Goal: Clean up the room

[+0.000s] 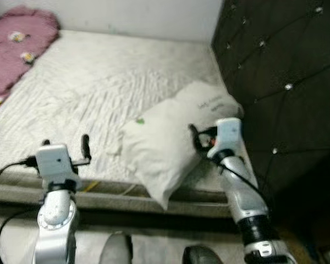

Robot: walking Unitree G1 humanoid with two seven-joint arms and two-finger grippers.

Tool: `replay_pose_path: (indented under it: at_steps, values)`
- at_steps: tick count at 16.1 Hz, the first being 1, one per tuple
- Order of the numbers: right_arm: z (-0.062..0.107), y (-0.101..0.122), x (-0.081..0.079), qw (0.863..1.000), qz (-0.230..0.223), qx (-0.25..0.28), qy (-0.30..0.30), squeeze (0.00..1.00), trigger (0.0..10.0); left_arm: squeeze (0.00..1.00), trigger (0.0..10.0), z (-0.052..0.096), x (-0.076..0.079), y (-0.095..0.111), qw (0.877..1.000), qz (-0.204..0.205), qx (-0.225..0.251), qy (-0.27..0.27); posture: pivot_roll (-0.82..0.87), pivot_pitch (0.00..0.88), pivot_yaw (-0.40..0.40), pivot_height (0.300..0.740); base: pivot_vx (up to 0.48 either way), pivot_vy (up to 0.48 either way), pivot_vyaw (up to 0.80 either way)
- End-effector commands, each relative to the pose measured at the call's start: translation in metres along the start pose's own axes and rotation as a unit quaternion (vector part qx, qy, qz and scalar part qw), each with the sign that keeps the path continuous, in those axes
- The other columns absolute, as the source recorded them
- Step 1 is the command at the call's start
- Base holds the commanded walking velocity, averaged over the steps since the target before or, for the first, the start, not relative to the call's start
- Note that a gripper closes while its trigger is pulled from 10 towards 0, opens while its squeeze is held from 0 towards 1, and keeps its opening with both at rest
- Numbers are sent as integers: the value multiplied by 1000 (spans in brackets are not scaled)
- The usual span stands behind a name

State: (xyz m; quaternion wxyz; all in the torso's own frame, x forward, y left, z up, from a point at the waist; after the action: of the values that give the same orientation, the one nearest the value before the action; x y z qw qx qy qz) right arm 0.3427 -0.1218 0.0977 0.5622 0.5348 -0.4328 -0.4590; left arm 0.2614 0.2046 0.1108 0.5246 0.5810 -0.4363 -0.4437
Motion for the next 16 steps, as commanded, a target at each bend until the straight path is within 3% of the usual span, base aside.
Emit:
replay_pose_path:
  at_steps: [1, 8, 10, 13, 16]
  values:
    - [2, 0, 13, 1000, 10, 0, -16, 0, 10000, 0, 10000, 0, 11, 2, 1000, 11, 4, -18, -8, 0, -45, 678, 352, 0, 0]
    - [2, 1, 12, 1000, 12, 1, -12, 0, 10000, 0, 10000, 0, 12, 0, 1000, 10, -1, -19, -11, 0, -45, 678, 344, 0, 0]
    - [2, 0, 13, 1000, 13, -1, -13, 0, 10000, 0, 10000, 4, 8, -7, 1000, -1, -21, -14, -2, 0, -49, 678, 0, 0, 0]
    - [2, -5, 10, 1000, 8, -10, -10, 0, 10000, 0, 10000, 6, -9, -13, 999, -18, -39, 15, 21, 0, -56, 674, 0, 0, 0]
    - [1, -5, 8, 1000, 4, -12, -8, 0, 10000, 0, 10000, 6, -14, -17, 998, -23, -54, 28, 21, 0, -57, 640, 0, 0, 0]
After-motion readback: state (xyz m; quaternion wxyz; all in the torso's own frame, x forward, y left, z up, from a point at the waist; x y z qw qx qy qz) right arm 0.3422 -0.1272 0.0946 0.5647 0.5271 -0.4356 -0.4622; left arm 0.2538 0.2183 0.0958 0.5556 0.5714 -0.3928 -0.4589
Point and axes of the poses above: a point about 5 cm out from each wrist's last joint towards the gripper, its own z axis pointing back from the gripper into the wrist, its own y axis along the axis of the wrist's last joint, x = y × z, the point moved 3 cm from there along -z, pointing out of the wrist towards the gripper, and after that the axes turned 1 degree about z, right-handed, at the moved point
